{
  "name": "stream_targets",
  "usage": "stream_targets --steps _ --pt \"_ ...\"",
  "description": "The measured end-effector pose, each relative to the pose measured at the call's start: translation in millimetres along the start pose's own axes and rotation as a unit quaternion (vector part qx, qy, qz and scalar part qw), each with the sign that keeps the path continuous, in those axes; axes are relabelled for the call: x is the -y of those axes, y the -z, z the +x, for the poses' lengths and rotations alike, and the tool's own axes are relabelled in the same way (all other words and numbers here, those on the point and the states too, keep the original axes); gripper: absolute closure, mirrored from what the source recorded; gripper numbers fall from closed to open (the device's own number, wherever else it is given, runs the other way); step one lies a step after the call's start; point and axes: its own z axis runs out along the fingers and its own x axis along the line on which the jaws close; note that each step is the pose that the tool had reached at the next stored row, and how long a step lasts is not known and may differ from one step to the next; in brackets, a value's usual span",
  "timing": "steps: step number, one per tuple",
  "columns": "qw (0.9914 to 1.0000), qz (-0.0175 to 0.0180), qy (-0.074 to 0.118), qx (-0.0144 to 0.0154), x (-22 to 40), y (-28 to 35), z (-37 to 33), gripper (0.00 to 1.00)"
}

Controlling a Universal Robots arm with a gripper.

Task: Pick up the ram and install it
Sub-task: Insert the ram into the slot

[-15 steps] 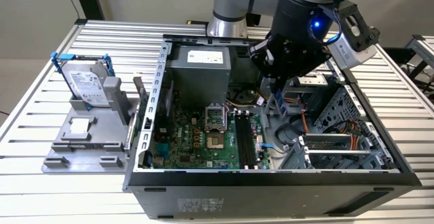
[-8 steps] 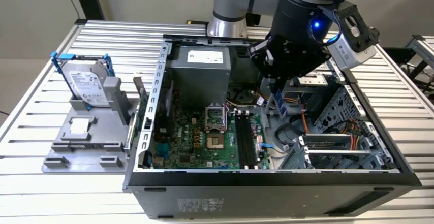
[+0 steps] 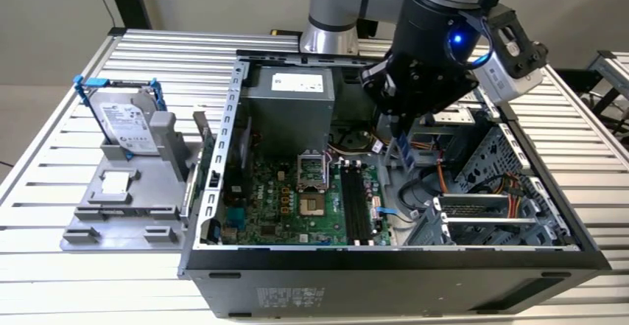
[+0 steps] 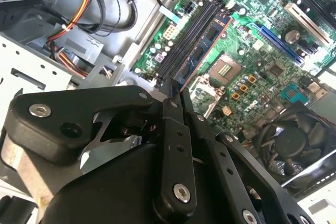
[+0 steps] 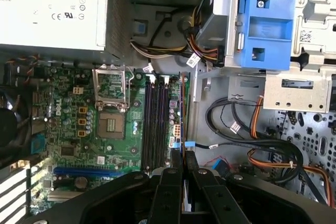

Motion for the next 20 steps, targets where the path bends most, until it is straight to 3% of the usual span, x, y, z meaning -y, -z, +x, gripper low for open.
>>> stream_targets --steps 7,12,20 --pt "0.99999 0.0007 -0.005 -0.0004 0.2 -12.0 0.2 1.0" --pt "0.9992 0.0028 -0.04 0.0004 0.3 -19.9 0.4 1.0" --pt "0.99827 0.0087 -0.058 0.0011 0.6 -32.1 0.9 1.0"
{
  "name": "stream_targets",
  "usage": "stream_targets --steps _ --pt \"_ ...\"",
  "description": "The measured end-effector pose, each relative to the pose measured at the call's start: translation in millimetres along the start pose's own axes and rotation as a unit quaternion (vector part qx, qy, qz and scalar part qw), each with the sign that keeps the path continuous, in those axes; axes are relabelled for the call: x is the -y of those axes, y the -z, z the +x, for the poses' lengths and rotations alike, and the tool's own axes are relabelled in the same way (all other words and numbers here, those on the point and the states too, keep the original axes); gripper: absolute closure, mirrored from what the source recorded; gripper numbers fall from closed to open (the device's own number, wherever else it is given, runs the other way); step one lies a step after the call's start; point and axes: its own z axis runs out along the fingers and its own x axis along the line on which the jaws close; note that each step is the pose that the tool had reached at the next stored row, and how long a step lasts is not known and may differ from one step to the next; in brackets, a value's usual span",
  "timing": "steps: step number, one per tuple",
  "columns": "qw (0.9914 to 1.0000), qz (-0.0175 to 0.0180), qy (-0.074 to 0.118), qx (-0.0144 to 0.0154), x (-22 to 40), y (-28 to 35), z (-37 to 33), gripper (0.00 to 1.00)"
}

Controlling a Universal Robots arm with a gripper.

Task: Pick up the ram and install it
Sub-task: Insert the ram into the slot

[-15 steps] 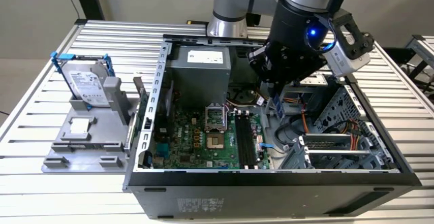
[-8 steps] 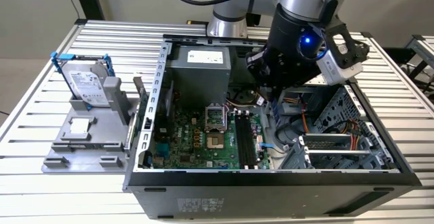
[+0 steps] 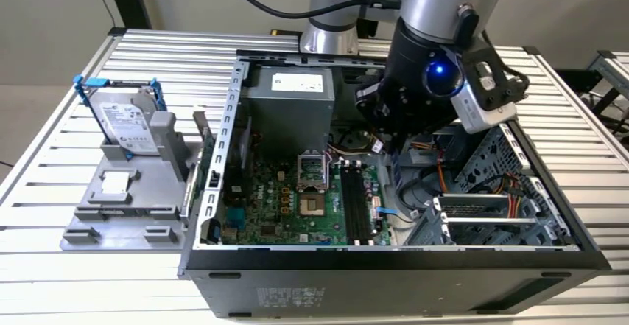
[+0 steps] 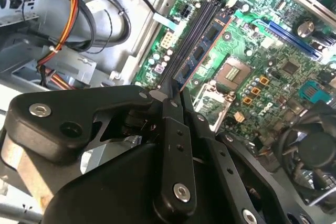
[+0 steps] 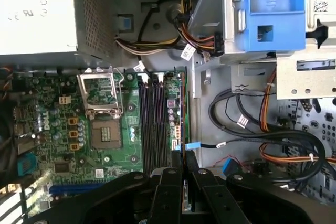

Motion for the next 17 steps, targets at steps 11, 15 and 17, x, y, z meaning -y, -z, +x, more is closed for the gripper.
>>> stream_targets --steps 11,15,17 --pt "1.0 0.0021 -0.001 0.0005 -0.4 -19.6 2.9 1.0" --pt "0.99999 0.0034 -0.001 0.0004 -0.5 -20.7 3.1 1.0" --pt "0.99999 0.0034 -0.001 0.0003 -0.4 -20.9 3.1 1.0"
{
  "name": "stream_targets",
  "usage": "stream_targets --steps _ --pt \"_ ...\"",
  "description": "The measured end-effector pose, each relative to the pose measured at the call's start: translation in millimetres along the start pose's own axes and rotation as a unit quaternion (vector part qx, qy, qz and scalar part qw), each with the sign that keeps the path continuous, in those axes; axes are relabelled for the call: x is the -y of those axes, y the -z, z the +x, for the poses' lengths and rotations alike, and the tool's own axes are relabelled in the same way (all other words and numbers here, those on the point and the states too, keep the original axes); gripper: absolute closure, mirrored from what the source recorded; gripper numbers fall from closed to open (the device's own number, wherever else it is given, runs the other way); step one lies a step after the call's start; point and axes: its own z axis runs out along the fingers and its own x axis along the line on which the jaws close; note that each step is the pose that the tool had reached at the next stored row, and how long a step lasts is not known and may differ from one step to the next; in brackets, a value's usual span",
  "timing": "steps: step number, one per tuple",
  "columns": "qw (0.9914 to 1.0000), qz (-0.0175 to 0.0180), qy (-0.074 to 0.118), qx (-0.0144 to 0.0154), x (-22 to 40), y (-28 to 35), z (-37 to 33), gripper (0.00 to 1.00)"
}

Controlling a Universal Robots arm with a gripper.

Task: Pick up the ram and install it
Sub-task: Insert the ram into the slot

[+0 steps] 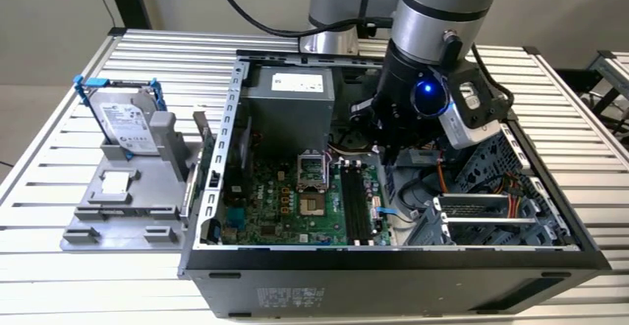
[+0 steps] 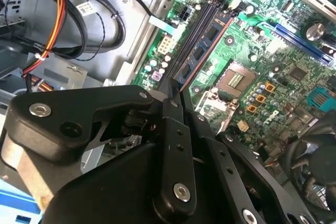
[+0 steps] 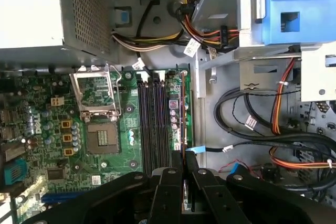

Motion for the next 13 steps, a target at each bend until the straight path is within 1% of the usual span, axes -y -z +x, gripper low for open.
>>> stream_targets --steps 4,13 --pt "1.0 0.0 0.0 0.0 -0.1 -6.1 0.1 1.0" --pt "1.0 -0.0001 0.0 0.0 -1.3 -22.5 0.7 1.0"
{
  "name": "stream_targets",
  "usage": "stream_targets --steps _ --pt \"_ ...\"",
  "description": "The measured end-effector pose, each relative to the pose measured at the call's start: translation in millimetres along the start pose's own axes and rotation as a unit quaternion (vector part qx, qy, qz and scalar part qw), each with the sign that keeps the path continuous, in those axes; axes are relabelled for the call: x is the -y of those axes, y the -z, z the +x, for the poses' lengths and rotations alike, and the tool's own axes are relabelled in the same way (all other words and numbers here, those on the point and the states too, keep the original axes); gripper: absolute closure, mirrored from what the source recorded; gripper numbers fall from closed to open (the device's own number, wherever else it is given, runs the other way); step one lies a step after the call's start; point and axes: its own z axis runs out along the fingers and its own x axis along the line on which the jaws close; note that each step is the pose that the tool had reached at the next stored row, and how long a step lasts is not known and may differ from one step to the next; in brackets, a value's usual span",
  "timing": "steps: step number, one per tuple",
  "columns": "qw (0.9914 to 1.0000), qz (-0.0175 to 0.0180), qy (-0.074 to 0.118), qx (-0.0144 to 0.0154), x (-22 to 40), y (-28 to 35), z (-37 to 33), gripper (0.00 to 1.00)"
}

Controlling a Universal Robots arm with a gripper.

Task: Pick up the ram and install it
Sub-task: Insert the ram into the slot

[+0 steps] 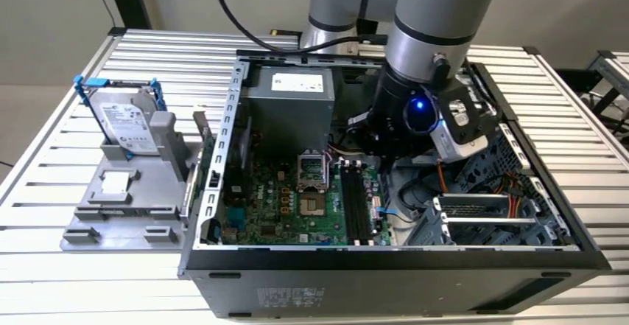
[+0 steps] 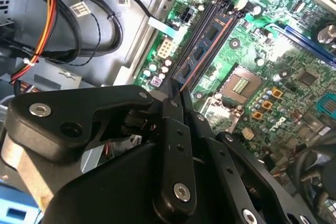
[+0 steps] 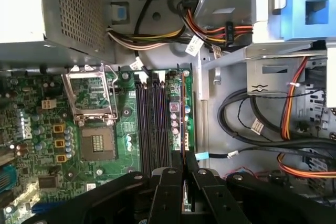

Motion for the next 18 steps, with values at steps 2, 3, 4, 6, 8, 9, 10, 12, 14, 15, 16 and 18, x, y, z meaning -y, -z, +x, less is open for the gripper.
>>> stream_targets --steps 2,3,4,6,8,9,10,12,14,15,16,18 --pt "1.0 0.0001 0.0 0.0 -0.6 -3.7 0.1 1.0" --pt "1.0 0.0 0.0 0.0 -0.9 -5.3 0.2 1.0" --pt "1.0 0.0 0.0 0.0 -1.1 -6.7 0.3 1.0" --pt "1.0 0.0 0.0 0.0 -2.0 -10.3 0.5 1.0" --pt "1.0 0.0 0.0 0.0 -2.5 -14.1 1.1 1.0" --pt "1.0 0.0 0.0 0.0 -2.8 -15.5 1.7 1.0" --pt "1.0 0.0 0.001 0.0 -3.0 -16.5 2.2 1.0" --pt "1.0 0.0 0.002 0.0 -2.9 -18.3 3.5 1.0" --pt "0.99999 -0.0001 0.003 0.0 -2.8 -21.4 4.7 1.0" --pt "0.99999 -0.0001 0.004 0.0 -2.8 -22.7 4.9 1.0" --pt "0.99999 -0.0001 0.005 -0.0001 -2.8 -24.1 5.0 1.0" --pt "0.99998 -0.0001 0.007 -0.0004 -2.8 -26.9 5.1 1.0"
